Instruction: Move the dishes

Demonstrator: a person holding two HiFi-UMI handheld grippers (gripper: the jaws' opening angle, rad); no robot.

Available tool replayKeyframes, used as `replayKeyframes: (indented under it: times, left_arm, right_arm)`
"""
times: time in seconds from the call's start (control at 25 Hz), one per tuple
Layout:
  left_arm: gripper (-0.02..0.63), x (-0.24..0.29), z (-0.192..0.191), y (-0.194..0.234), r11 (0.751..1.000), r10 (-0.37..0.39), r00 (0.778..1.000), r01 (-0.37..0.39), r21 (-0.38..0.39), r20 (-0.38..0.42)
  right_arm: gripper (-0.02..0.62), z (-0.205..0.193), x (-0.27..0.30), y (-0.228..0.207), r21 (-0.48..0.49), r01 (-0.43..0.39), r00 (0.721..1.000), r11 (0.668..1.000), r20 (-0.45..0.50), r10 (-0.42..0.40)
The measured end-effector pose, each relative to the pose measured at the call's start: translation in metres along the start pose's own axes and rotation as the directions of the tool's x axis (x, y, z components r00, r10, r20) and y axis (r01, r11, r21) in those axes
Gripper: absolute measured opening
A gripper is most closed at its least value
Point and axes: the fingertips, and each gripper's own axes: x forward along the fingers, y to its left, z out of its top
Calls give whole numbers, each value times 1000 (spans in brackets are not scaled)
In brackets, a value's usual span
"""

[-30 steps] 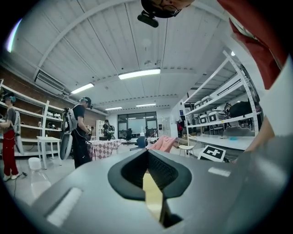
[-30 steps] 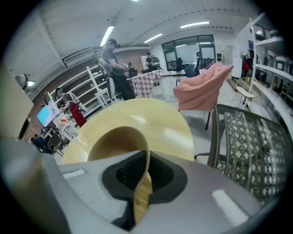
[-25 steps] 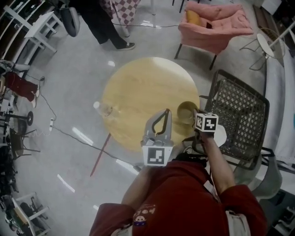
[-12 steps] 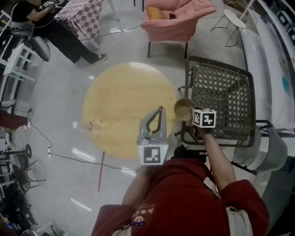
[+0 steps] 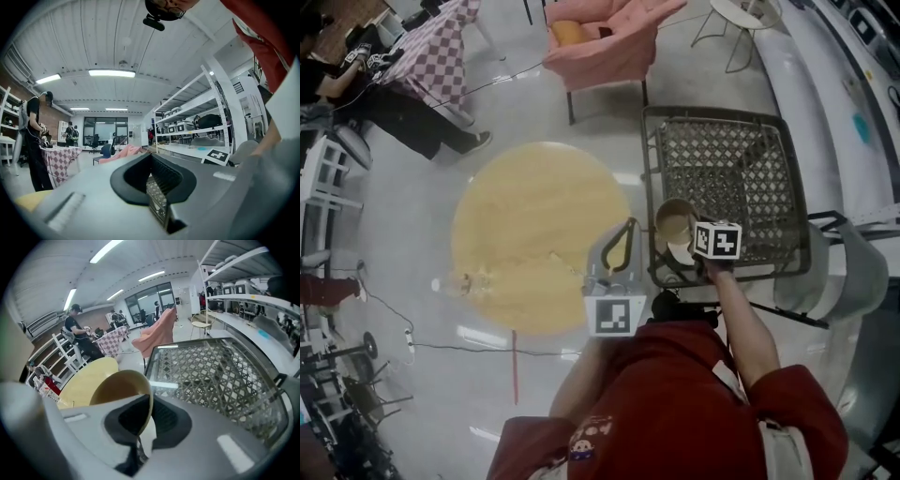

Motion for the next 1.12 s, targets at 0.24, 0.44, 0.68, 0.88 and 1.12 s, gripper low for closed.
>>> replayKeyframes:
  times: [0.24, 0.44, 0.68, 0.88, 1.12]
  left_arm:
    - [8, 23, 2, -37, 998, -50, 999, 50, -25, 20]
    - [8, 40, 9, -67, 993, -120, 993, 120, 2, 15]
    - [8, 62, 9, -110, 984, -174, 985, 174, -24, 18]
    - [7, 83, 13, -148, 976, -198, 979, 201, -87, 42]
    - [7, 105, 16, -191, 954, -295, 955, 293, 65, 20]
  right_arm:
    - [12, -14, -11, -46, 81, 34, 999, 996, 9, -35]
    - [12, -22, -26, -81, 142, 66, 997, 988, 19, -70]
    - [12, -37, -44, -129, 220, 108, 993, 970, 26, -116]
    - [12, -50, -57, -169, 256, 134, 990, 957, 19, -143]
    - [12, -63, -65, -211, 294, 155, 986, 943, 5, -164]
